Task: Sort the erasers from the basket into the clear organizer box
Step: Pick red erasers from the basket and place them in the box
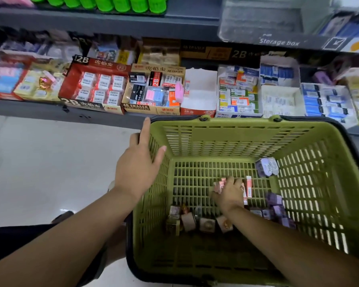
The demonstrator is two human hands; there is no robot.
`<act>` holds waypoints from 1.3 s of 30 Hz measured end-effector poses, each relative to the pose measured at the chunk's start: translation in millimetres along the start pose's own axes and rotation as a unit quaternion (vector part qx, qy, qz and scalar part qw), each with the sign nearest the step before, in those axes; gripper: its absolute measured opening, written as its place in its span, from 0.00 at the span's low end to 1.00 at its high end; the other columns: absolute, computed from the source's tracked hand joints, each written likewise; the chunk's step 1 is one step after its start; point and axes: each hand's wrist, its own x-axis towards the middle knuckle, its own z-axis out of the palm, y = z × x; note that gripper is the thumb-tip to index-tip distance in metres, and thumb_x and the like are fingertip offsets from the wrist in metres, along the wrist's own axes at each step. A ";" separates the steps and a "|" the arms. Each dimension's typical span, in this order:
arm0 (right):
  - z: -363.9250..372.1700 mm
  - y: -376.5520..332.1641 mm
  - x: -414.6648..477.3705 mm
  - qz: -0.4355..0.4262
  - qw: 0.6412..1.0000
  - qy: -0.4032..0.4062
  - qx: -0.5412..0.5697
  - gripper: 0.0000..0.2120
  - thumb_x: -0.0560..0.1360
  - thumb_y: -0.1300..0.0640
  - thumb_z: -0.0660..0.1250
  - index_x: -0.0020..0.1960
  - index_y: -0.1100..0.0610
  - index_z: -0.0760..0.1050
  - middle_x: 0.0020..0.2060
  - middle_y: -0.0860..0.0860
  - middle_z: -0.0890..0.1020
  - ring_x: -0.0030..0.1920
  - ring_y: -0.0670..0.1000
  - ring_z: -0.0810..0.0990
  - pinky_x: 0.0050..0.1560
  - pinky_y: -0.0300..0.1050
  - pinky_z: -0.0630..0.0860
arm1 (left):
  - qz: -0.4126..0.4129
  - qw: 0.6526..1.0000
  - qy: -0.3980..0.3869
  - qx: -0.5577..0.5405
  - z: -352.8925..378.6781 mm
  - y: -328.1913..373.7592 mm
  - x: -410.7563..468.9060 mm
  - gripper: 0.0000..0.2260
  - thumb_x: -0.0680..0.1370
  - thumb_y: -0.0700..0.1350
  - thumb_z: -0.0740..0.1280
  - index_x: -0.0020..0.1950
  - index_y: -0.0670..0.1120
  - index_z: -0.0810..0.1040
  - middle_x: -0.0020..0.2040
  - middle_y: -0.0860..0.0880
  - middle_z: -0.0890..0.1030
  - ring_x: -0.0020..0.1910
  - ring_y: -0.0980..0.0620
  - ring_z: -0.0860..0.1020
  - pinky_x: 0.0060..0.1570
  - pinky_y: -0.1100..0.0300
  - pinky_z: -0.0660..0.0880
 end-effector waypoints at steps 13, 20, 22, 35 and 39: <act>-105.5 -43.2 -37.7 -0.085 0.891 -0.270 0.354 0.20 0.74 0.55 0.70 0.62 0.60 0.71 0.54 0.56 0.81 0.54 0.52 0.79 0.49 0.41 0.75 | 0.082 0.996 0.020 -0.022 -7.7 36.9 -6.3 0.34 0.78 0.63 0.52 0.79 0.49 0.47 0.79 0.47 0.50 0.78 0.48 0.47 0.75 0.47 0.45; -236.5 -83.2 -93.3 -0.225 0.854 -0.198 0.425 0.05 0.76 0.59 0.67 0.50 0.51 0.77 0.44 0.47 0.85 0.46 0.43 0.82 0.49 0.37 0.75 | -0.195 0.594 -0.346 -0.700 -55.2 153.8 -14.3 0.23 0.72 0.65 0.62 0.58 0.54 0.81 0.56 0.49 0.83 0.56 0.49 0.81 0.63 0.43 0.71; -262.0 -84.8 -108.9 -0.261 0.872 -0.137 0.391 0.06 0.77 0.59 0.65 0.43 0.51 0.75 0.36 0.42 0.83 0.37 0.35 0.80 0.39 0.30 0.75 | -0.183 0.571 -0.329 -0.729 -72.9 178.9 -10.1 0.19 0.69 0.56 0.70 0.55 0.48 0.82 0.52 0.47 0.85 0.52 0.47 0.83 0.58 0.42 0.75; -354.5 -47.4 -128.3 -0.335 0.860 -0.113 0.368 0.19 0.72 0.68 0.69 0.62 0.61 0.74 0.56 0.61 0.80 0.54 0.56 0.81 0.55 0.49 0.77 | -0.175 0.548 -0.391 -0.718 -123.5 234.2 10.1 0.15 0.68 0.38 0.70 0.53 0.34 0.79 0.51 0.35 0.83 0.43 0.42 0.84 0.43 0.45 0.81; -352.5 -45.6 -117.7 -0.303 0.859 -0.083 0.404 0.24 0.66 0.68 0.74 0.60 0.58 0.74 0.52 0.60 0.78 0.43 0.50 0.80 0.47 0.41 0.80 | -0.169 0.566 -0.400 -0.701 -119.2 233.4 13.2 0.18 0.69 0.40 0.71 0.57 0.35 0.79 0.53 0.36 0.82 0.47 0.43 0.83 0.44 0.49 0.82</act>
